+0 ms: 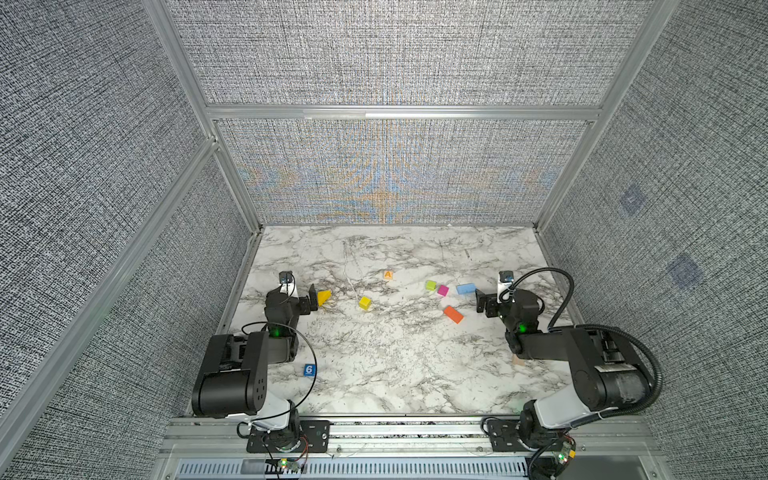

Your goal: Build the wood block tower

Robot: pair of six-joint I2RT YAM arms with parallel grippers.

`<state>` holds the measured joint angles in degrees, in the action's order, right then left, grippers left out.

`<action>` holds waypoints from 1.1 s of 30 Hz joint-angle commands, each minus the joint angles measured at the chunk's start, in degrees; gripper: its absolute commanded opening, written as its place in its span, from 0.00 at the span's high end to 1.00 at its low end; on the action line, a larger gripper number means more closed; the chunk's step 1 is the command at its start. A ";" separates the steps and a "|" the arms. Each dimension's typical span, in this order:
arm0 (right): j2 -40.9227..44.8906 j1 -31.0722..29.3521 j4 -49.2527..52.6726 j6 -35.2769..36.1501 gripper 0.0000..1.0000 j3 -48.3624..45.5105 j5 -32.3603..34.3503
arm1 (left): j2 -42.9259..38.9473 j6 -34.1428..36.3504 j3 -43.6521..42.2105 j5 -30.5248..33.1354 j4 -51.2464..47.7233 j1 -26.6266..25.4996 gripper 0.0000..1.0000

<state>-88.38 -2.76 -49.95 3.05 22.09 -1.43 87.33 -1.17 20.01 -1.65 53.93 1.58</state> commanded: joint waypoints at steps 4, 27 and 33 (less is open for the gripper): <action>-0.08 0.20 -0.03 -0.60 0.01 0.33 0.48 | 0.04 -0.33 0.11 0.25 -0.06 0.00 0.01; 29.46 -0.39 49.72 -15.84 0.01 14.49 8.39 | -24.85 -2.54 23.90 13.45 -52.84 -1.03 0.01; 27.84 -0.73 61.52 -16.96 0.02 24.83 -2.89 | -25.19 -15.71 42.54 8.73 -77.75 -3.18 0.01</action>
<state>-59.24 -3.18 3.42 -12.29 43.46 3.36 61.36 -8.34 55.57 8.97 -4.23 -0.27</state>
